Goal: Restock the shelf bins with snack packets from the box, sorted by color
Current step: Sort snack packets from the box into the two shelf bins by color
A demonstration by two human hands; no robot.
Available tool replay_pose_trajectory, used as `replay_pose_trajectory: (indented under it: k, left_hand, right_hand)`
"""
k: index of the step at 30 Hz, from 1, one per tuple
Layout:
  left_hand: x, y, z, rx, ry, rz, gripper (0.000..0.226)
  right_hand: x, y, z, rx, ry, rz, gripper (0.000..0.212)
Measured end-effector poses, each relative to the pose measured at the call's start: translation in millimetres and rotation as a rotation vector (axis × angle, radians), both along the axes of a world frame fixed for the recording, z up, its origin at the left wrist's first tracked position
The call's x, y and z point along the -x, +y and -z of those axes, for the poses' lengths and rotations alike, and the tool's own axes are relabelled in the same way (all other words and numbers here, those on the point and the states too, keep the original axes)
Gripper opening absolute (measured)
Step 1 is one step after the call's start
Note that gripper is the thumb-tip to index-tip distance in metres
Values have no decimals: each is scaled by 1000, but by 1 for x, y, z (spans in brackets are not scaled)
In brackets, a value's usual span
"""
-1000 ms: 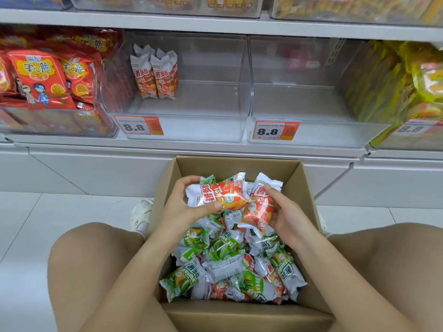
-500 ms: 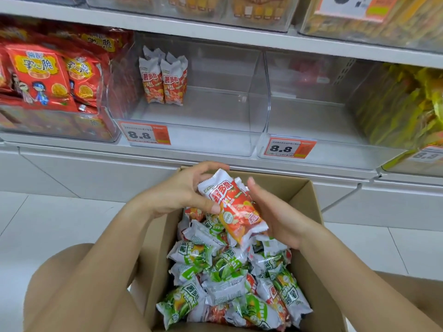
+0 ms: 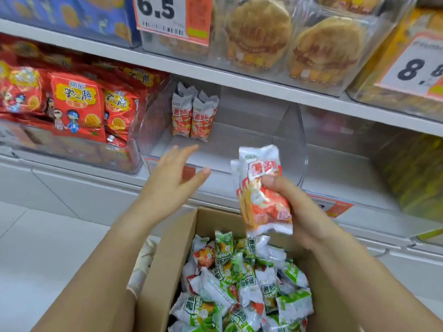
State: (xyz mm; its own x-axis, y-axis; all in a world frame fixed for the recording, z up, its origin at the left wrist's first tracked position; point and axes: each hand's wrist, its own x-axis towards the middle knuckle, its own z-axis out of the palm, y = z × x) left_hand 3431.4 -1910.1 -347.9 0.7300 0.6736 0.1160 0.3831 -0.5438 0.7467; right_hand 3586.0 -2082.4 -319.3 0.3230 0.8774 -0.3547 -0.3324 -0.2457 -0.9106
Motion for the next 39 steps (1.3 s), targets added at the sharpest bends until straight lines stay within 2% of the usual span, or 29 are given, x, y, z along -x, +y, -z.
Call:
replay_pose_trajectory:
  k: [1,2,4,9,13,14,18,21,24,26,28,34,39]
  left_hand:
    - [0,9,11,-200,109,-24,71]
    - [-1,15,21,-307,187,-28,75]
    - [-4,20,36,-372,242,-29,76]
    - [-8,22,44,-488,248,-43,62]
    - [-6,29,46,-522,226,-39,57]
    - [-7,30,46,-528,216,-41,56]
    - [-13,30,43,-533,201,-55,53]
    - [-14,29,41,-551,233,-58,54]
    - [-12,28,39,-552,262,-45,55]
    - [-11,28,38,-550,273,-40,54]
    - [-11,27,36,-557,276,-50,53]
    - [-13,24,36,-558,298,-73,48]
    - [-13,23,35,-563,312,-67,48]
  right_hand:
    - [-7,15,-8,-14,-55,33,80]
    - [-16,32,-12,-23,-114,58,80]
    - [-32,68,-15,-5,-200,105,75]
    - [-68,143,6,169,-341,144,76]
    - [-91,186,26,222,-380,195,37]
    - [-99,195,32,194,-398,212,41]
    - [-114,217,56,5,-613,234,96]
    - [-117,219,71,-44,-700,224,114]
    - [-126,215,81,-69,-733,204,109]
    - [-135,208,86,-59,-768,182,88]
    - [-139,202,88,-27,-783,170,79]
    - [-136,201,88,-13,-813,264,83]
    - [-135,206,86,-41,-702,215,83]
